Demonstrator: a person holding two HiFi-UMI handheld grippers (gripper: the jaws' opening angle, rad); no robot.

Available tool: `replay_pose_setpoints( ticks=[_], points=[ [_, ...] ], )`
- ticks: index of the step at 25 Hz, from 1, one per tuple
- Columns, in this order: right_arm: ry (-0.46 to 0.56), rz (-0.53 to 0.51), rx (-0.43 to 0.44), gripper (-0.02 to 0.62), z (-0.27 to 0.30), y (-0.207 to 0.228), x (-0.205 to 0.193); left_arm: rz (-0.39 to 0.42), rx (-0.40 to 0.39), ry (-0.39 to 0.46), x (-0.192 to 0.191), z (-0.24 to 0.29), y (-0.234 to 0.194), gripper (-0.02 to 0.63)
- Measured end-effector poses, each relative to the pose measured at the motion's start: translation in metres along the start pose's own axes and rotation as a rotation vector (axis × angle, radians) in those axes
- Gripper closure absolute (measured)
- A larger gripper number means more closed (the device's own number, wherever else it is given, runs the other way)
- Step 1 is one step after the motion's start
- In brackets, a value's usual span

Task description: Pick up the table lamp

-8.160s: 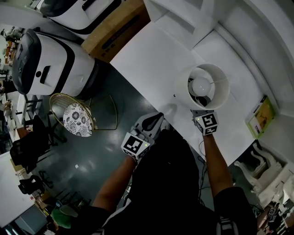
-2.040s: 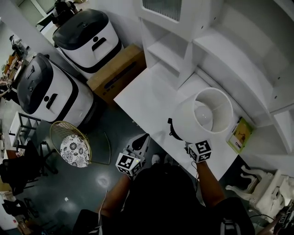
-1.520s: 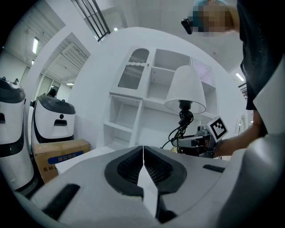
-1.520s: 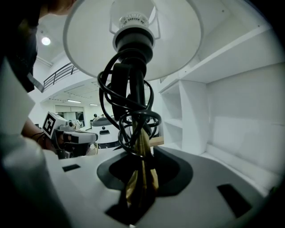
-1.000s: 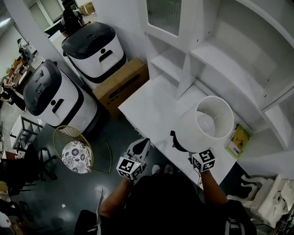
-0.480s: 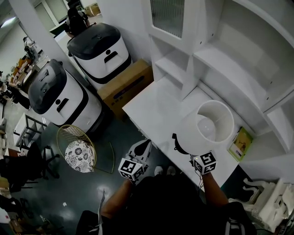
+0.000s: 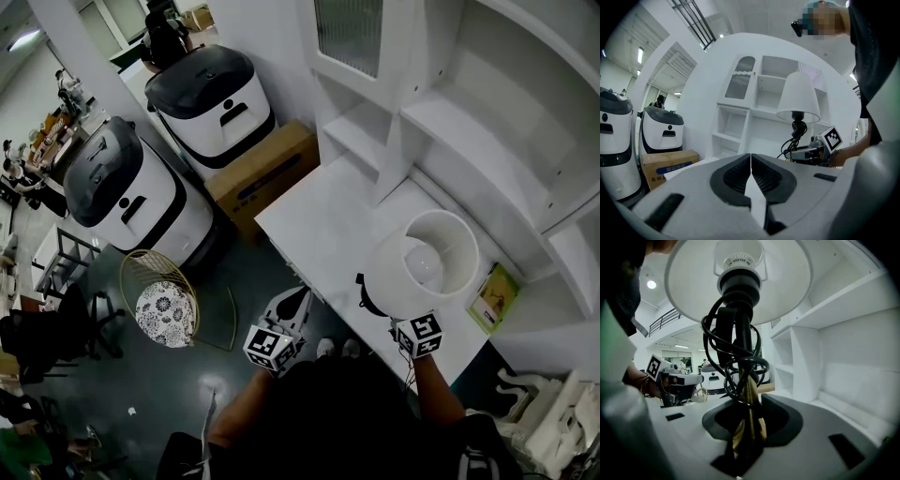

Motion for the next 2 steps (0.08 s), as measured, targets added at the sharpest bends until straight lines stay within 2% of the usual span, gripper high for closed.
replay_pose_setpoints(
  ticks=[2],
  points=[
    [0.003, -0.007, -0.005, 0.476, -0.0005, 0.002, -0.0003, -0.001, 0.006, 0.0, 0.0028, 0.0011, 0.0011, 0.586]
  ],
)
Point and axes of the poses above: the fingertips, and each gripper's own axes: z forward along the fingers, y to its right, x out of its top, the point moved 2 cm from there along -z, backward along the fingers, and after that the axes turned 10 degrees about y, right-handed, at the moved point
